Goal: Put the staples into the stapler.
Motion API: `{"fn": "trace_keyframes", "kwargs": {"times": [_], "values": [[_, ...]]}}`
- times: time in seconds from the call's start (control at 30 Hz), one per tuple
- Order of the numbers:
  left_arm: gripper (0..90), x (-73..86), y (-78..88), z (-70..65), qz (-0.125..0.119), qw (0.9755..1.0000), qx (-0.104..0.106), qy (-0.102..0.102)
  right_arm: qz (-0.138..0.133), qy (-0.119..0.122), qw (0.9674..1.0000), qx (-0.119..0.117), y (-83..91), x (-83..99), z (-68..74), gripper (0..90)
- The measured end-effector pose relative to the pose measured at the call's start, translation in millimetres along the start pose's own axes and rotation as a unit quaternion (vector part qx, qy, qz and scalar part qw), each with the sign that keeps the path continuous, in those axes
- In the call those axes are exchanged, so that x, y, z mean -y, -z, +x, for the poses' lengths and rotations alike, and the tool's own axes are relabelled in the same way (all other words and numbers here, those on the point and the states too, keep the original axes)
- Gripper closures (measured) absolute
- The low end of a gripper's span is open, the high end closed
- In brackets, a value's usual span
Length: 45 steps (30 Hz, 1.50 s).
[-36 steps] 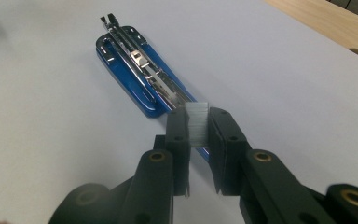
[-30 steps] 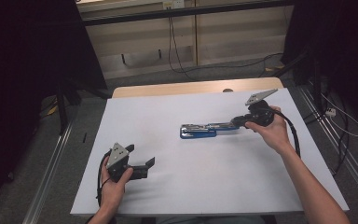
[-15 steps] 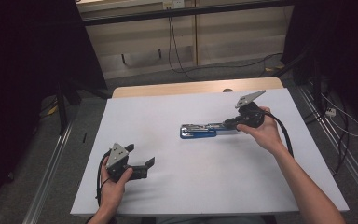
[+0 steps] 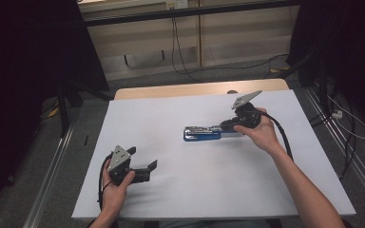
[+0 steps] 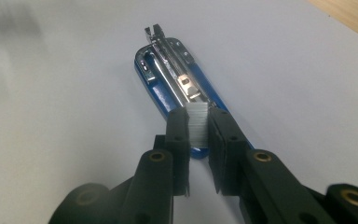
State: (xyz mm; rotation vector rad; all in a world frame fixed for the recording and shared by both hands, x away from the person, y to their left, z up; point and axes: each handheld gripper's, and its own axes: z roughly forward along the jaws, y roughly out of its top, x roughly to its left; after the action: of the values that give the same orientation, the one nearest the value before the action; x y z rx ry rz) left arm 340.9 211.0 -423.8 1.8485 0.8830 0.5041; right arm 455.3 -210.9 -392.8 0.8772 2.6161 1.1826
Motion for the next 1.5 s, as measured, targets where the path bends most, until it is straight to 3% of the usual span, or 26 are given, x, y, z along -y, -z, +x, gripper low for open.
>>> {"fn": "trace_keyframes", "kwargs": {"times": [1.5], "values": [[4.8,0.1,0.3,0.1,-0.001,1.0,0.007,-0.002,0.005,0.015,0.9999,0.0,-41.9,-49.2,-2.4,79.5]]}}
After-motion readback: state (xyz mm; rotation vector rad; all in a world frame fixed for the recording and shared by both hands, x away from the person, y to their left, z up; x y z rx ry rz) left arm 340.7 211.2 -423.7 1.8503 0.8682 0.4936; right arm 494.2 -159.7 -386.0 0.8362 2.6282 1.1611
